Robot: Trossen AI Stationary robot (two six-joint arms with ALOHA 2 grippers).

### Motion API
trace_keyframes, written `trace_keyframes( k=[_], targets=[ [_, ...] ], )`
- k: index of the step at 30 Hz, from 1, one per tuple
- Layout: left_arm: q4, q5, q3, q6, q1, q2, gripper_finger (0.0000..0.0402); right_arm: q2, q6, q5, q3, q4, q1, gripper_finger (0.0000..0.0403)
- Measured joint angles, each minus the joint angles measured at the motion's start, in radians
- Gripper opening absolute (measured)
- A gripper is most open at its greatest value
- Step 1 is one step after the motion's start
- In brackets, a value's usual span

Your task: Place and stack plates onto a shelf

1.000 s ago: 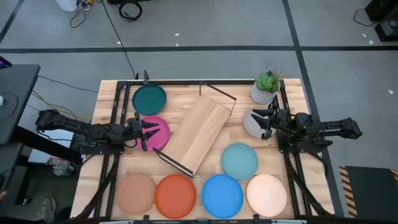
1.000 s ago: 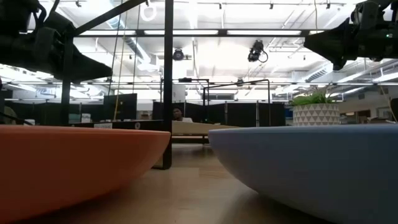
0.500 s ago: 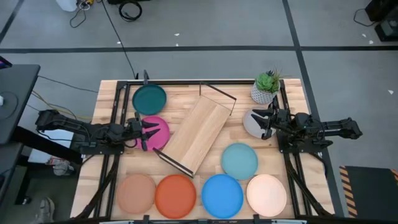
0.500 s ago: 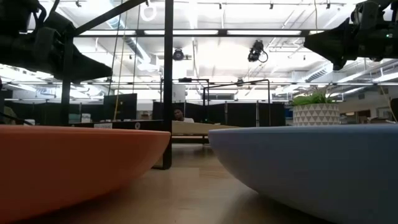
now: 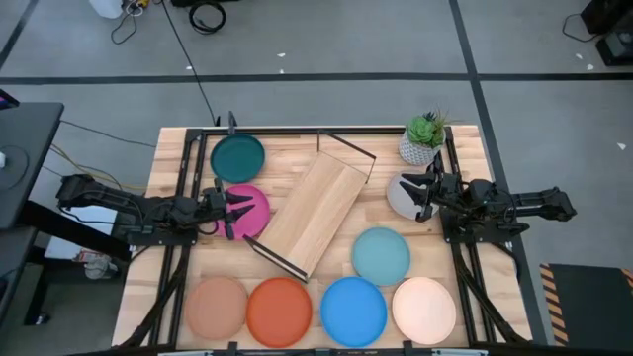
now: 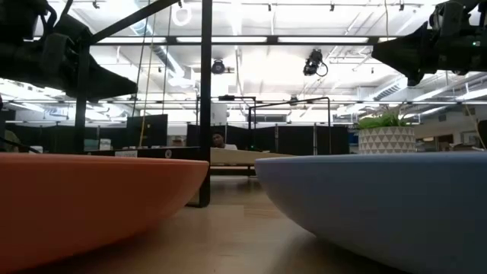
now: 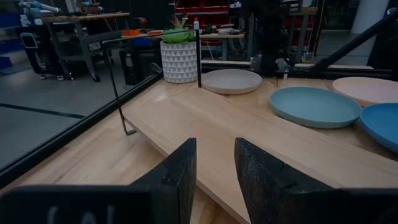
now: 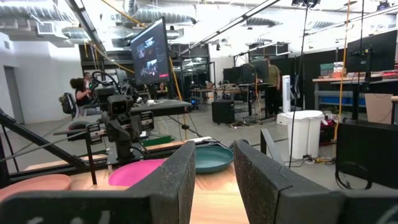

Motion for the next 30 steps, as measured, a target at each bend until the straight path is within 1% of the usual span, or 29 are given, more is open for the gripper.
trace_keyframes(
  k=[13, 16, 19, 21, 24, 28, 30],
  targets=[
    [0.004, 0.000, 0.000, -0.016, 0.000, 0.000, 0.0116, 0.000, 0.000, 0.000, 0.000, 0.000, 0.000, 0.0116],
    [0.058, 0.008, 0.000, -0.057, 0.000, 0.000, 0.0116, 0.000, 0.000, 0.000, 0.000, 0.000, 0.000, 0.0116],
    [0.062, 0.088, 0.000, -0.155, 0.000, 0.000, 0.0116, 0.000, 0.000, 0.000, 0.000, 0.000, 0.000, 0.0116],
    [0.062, 0.143, 0.000, -0.194, 0.000, 0.000, 0.0116, 0.000, 0.000, 0.000, 0.000, 0.000, 0.000, 0.0116],
    [0.063, 0.209, 0.000, -0.212, 0.000, 0.000, 0.0116, 0.000, 0.000, 0.000, 0.000, 0.000, 0.000, 0.0116],
    [0.063, 0.266, 0.000, -0.243, 0.000, 0.000, 0.0116, 0.000, 0.000, 0.000, 0.000, 0.000, 0.000, 0.0116],
    [0.063, 0.316, 0.000, -0.260, 0.000, 0.000, 0.0116, 0.000, 0.000, 0.000, 0.000, 0.000, 0.000, 0.0116]
  ],
)
